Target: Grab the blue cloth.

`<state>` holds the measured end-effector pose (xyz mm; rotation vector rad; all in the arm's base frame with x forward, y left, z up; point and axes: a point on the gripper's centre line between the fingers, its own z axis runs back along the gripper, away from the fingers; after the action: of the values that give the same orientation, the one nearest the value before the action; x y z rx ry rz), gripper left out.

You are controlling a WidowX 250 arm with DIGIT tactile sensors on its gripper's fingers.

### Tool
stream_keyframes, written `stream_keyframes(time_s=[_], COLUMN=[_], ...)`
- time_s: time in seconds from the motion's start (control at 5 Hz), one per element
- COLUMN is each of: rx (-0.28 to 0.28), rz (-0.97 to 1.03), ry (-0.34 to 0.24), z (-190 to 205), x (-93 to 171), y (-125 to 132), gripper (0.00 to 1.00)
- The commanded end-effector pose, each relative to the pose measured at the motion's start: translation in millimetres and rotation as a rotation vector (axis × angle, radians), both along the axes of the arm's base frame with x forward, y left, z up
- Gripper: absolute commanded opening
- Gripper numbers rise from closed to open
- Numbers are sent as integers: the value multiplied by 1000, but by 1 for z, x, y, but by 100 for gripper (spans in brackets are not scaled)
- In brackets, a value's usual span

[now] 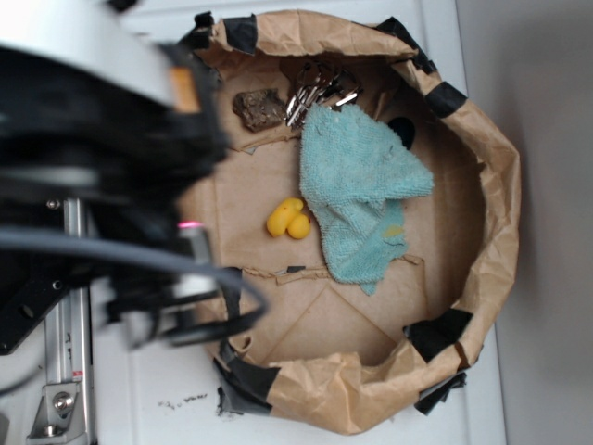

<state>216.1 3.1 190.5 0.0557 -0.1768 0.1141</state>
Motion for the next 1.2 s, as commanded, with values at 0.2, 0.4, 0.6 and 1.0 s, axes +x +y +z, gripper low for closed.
stream_keyframes(time_s=[0.2,0.4,0.6,1.0], rx=[62,102,166,194], rz=[-111,-138,-123,-107], ry=[126,176,207,235], z=[-107,-126,-138,-144], x=[94,95,87,83], y=[6,6,5,11], gripper=[100,100,0,0])
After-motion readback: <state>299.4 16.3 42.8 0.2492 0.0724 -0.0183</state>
